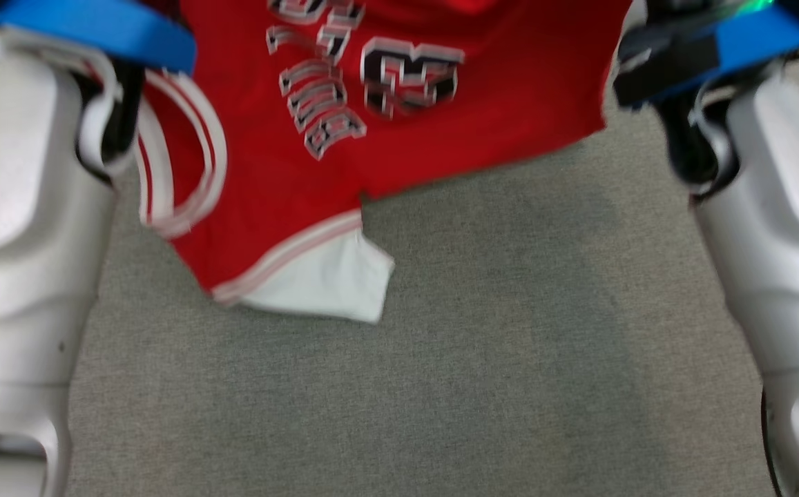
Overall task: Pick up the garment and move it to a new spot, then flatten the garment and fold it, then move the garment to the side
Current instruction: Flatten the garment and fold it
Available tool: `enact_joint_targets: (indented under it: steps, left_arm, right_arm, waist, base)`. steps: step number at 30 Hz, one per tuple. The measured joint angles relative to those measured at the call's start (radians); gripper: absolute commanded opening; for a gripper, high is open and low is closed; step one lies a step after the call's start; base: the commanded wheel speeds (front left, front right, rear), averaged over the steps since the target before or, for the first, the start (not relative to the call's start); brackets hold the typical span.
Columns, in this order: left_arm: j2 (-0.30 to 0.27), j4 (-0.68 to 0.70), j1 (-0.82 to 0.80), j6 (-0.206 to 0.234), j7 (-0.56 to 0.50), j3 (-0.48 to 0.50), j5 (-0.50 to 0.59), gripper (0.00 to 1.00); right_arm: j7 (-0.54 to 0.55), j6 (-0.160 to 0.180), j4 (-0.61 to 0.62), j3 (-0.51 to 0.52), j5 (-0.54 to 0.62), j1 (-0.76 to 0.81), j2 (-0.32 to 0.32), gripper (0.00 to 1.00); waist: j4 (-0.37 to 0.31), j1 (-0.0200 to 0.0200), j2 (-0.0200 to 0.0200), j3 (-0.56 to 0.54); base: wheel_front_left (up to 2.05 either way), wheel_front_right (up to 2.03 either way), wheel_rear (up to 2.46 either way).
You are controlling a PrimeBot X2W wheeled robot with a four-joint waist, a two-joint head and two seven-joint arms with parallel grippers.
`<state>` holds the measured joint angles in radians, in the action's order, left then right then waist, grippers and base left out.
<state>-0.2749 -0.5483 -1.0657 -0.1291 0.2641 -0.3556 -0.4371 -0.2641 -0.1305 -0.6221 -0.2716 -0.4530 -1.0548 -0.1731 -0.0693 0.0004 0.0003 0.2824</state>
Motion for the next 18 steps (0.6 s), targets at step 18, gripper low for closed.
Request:
enact_joint_targets:
  steps: [18]
  left_arm:
    - [-0.006, -0.130, -0.399, 0.000, 0.000, -0.072, -0.011, 0.00]
  right_arm:
    - [0.000, 0.000, -0.208, -0.032, -0.072, -0.395, -0.041, 0.00]
  waist:
    - [0.014, -0.0003, 0.0000, 0.108]
  base:
    - [0.00, 0.00, 0.00]
